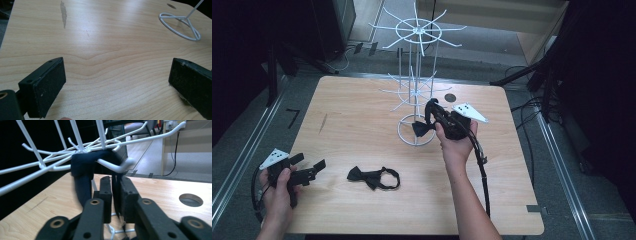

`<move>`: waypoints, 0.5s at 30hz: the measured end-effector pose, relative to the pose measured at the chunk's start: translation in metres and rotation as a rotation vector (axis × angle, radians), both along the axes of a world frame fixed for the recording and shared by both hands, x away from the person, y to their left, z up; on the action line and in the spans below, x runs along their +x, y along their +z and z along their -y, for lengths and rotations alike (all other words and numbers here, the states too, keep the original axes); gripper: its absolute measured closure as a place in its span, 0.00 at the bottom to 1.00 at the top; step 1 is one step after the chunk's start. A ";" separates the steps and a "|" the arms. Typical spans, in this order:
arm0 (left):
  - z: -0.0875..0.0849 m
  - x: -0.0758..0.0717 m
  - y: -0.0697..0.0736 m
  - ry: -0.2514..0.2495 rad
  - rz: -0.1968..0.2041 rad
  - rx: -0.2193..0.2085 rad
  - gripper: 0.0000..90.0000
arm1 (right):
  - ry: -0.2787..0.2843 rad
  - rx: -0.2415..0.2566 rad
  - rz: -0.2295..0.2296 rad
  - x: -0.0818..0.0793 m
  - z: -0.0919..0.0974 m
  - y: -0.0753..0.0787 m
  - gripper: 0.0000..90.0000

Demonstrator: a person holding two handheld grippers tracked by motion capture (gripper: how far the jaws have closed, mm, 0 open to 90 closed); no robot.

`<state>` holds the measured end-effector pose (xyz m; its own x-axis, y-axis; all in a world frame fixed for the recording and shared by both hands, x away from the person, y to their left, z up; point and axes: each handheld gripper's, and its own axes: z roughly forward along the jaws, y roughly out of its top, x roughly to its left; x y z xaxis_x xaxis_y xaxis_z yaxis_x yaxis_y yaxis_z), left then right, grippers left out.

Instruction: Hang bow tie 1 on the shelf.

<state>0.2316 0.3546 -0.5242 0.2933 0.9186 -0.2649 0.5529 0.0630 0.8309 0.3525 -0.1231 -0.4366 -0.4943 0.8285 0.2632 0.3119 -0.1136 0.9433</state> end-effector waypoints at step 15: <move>0.000 0.000 0.000 0.001 0.000 -0.001 0.02 | -0.016 -0.061 0.052 -0.018 0.013 0.003 0.57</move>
<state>0.2316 0.3549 -0.5241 0.2920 0.9189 -0.2653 0.5528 0.0642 0.8309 0.3343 -0.1361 -0.4337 -0.4922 0.8503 0.1860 0.2606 -0.0600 0.9636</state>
